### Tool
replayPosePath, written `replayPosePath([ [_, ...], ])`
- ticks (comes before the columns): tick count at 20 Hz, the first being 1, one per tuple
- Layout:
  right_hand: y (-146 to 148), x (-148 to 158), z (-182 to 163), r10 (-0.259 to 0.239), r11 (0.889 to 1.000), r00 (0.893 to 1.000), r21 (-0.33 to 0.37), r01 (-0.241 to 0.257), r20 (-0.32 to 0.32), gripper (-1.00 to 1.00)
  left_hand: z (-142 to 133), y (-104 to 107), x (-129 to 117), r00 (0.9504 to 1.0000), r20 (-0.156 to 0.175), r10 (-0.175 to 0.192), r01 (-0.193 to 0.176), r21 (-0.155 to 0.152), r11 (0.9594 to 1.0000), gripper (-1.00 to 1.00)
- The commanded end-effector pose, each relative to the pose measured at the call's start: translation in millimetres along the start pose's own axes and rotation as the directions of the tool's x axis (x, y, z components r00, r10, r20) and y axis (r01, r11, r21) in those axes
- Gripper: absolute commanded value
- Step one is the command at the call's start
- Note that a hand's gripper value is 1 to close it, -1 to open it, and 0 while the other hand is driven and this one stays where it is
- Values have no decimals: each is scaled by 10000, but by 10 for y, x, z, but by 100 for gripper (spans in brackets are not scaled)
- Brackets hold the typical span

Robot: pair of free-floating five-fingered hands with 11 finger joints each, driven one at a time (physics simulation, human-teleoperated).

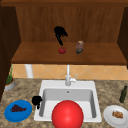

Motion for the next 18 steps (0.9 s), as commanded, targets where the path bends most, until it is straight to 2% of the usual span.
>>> replayPosePath([
  [1,-62,-145,56,-215,9995,9997,-245,217,85,-100,0,0,0,10000,0,0,0,0,10000,0],
  [5,-61,-362,-22,-555,9974,9972,-428,577,495,-100,0,0,0,10000,0,0,0,0,10000,0],
  [10,-32,-538,-55,-582,9963,9950,-581,631,815,-100,0,0,0,10000,0,0,0,0,10000,0],
  [15,38,-554,93,-259,9944,9945,-997,361,1020,-100,0,0,0,10000,0,0,0,0,10000,0],
  [18,-18,-578,154,-71,9961,9918,-866,183,1279,-100,0,0,0,10000,0,0,0,0,10000,0],
])
